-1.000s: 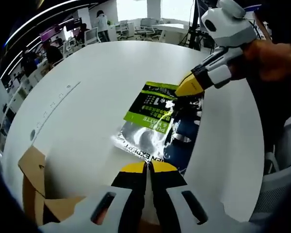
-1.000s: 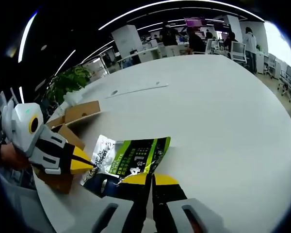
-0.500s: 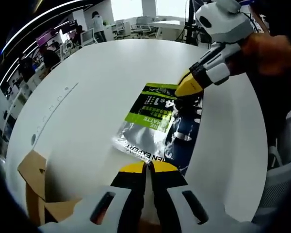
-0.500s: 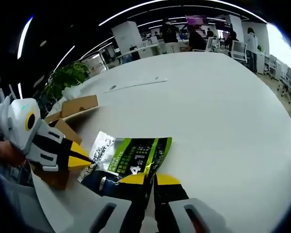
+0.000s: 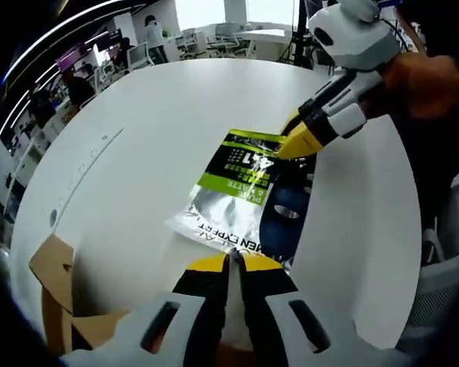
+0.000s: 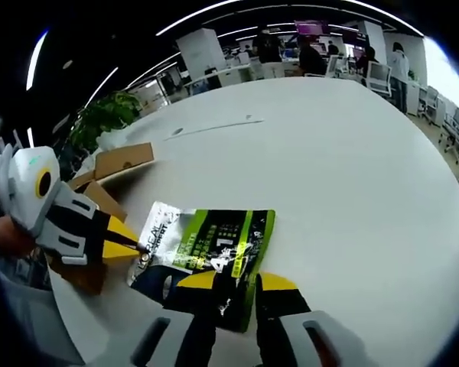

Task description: Operate the shoe box by opening the lid, removing the specified soft item, and placing it in the target area until the item is outside and the box remains undamaged.

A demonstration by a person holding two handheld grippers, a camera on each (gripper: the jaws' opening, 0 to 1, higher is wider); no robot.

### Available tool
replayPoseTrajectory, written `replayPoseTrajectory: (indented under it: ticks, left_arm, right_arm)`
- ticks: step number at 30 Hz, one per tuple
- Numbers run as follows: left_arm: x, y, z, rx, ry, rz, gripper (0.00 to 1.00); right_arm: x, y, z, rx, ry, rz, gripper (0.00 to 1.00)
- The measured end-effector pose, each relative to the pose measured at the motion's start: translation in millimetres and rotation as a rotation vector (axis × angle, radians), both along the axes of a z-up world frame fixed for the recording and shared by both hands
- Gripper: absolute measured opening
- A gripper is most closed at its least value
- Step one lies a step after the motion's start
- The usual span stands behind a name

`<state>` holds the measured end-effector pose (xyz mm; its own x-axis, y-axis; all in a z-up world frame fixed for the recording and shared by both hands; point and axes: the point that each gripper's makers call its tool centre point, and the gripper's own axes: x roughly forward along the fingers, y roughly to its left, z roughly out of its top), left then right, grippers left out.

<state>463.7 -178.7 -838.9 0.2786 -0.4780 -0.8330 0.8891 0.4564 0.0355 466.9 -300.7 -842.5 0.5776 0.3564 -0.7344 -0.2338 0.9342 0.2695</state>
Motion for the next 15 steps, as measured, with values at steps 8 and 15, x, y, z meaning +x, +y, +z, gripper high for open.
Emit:
replayPoseTrajectory:
  ticks: [8,15]
  left_arm:
    - [-1.1,0.1,2.1,0.001,-0.002,0.001,0.05]
    - [-0.3,3.0,7.1,-0.015,0.007,0.033,0.09]
  right_arm:
    - [-6.9,-1.8,3.9,-0.006,0.006,-0.011,0.19]
    - [-13.7,-0.1,5.3,-0.014,0.013,-0.014,0.20]
